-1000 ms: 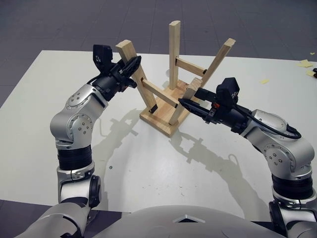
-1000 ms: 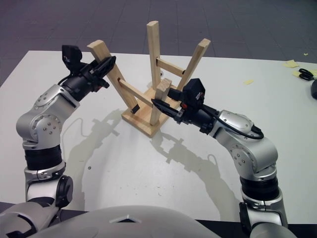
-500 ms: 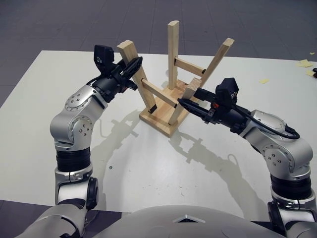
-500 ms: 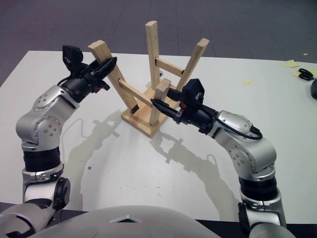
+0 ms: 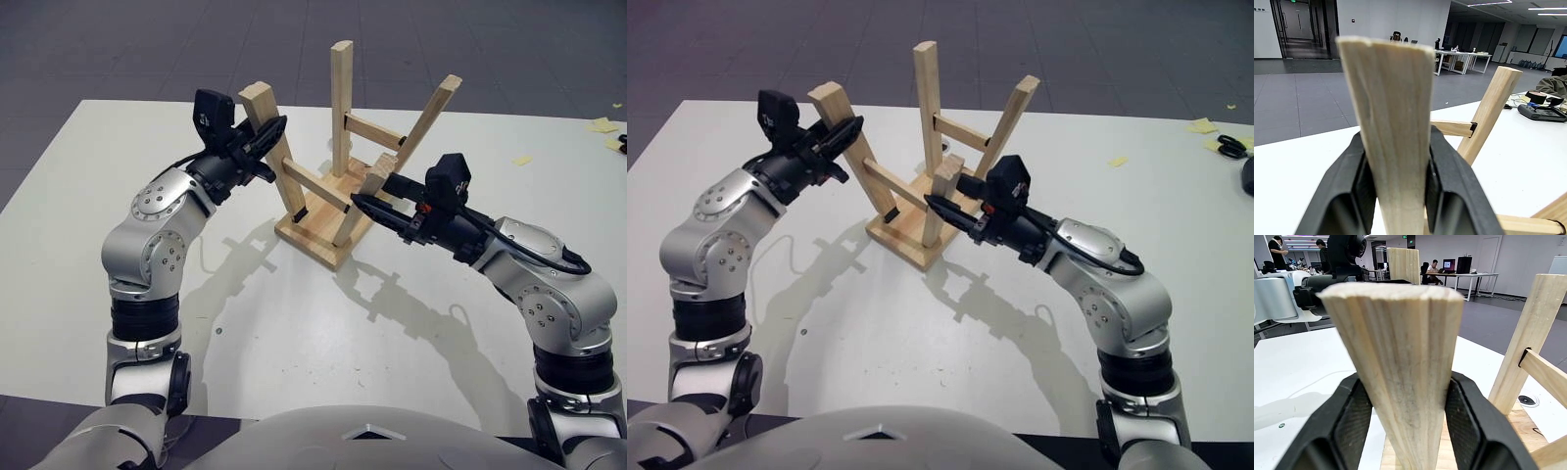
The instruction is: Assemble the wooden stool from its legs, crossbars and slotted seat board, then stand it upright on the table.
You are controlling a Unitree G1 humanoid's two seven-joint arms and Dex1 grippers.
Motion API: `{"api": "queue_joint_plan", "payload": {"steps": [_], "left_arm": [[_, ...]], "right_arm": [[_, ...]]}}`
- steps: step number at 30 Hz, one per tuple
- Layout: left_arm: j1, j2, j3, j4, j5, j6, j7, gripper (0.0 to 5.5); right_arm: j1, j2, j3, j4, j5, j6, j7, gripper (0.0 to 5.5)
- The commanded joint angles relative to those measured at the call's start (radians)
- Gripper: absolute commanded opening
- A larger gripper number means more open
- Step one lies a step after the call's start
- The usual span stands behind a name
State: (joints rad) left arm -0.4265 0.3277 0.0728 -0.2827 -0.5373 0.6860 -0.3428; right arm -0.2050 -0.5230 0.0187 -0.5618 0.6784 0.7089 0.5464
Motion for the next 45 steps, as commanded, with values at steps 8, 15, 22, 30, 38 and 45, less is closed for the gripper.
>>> {"api": "queue_joint_plan", "payload": {"steps": [8,15,22,30,38,45], "left_arm": [[0.14,-0.023,-0.149,-0.156,0.027,0.093,0.055,1.05],[0.195,0.053,-0.235,-0.162,0.118,0.056,0.036,1.06],[0.164,0.007,-0.182,-0.128,0.15,0.064,0.148,1.11],[0.123,-0.114,-0.11,-0.11,0.078,0.149,0.256,1.09],[0.215,-0.067,-0.143,-0.103,0.073,0.213,0.216,1.09],[0.243,-0.058,-0.161,-0.056,0.078,0.197,0.195,1.09]], "right_arm": [[0.018,0.005,0.022,0.008,-0.016,0.028,-0.012,2.11],[0.018,0.009,0.021,0.01,-0.026,0.024,-0.009,2.11],[0.018,0.002,0.027,0.012,-0.038,0.018,0.002,2.11],[0.016,0.002,0.038,0.015,-0.055,0.009,-0.001,2.11],[0.007,0.002,0.039,0.019,-0.06,0.011,0.002,2.11],[-0.081,0.03,0.052,0.036,-0.03,0.101,-0.032,2.11]]}}
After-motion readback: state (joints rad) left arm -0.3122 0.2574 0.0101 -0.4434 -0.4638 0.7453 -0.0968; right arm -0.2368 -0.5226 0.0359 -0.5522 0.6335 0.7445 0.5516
